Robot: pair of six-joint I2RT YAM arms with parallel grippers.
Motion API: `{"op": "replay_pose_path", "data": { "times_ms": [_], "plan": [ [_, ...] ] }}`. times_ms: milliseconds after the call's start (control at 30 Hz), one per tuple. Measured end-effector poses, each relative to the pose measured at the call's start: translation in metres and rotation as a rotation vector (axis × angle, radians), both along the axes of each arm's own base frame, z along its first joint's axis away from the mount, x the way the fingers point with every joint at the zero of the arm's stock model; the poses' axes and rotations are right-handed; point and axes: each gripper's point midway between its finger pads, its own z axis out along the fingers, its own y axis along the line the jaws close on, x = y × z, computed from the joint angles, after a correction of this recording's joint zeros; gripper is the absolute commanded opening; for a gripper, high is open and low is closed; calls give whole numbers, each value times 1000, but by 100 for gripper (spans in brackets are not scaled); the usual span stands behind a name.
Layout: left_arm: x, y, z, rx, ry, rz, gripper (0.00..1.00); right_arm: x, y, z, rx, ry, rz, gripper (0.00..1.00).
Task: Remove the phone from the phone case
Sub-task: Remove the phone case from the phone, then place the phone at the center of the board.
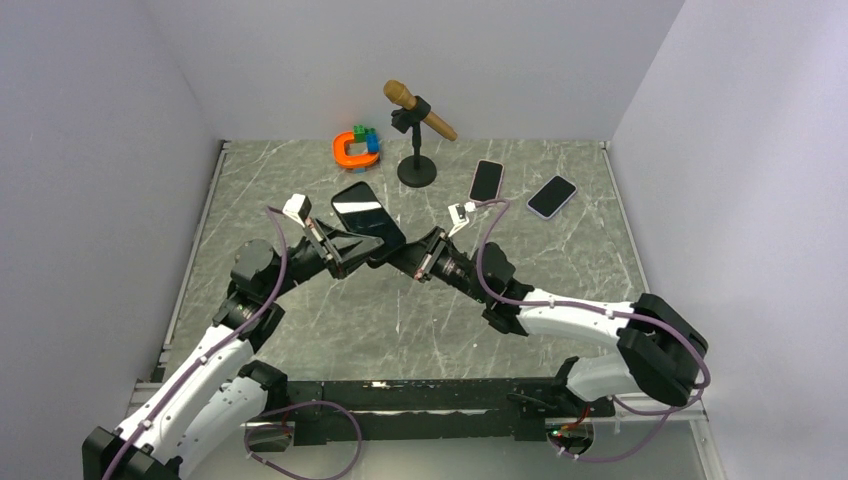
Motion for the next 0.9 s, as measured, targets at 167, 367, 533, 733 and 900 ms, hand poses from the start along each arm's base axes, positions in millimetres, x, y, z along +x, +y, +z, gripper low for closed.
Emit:
{"op": "replay_pose_path", "data": {
  "times_ms": [167,367,533,733,900],
  "plan": [
    [-14,-1,7,-26,-19,-29,0,17,14,-1,-16,-11,-29,0],
    [-26,-8,0,-36,10,-89,0,46,35,1,-31,37,-70,0],
    [-27,-11,-13,-18,39,-102,0,67,37,-18,-110,125,-120,0],
    [-20,-3,-38,222,6,-20,0,60,-2,-101,-314,293,-192,0],
    [3,28,-74,468,3,159,0,18,-67,-163,-491,403,-244,0]
  ]
}}
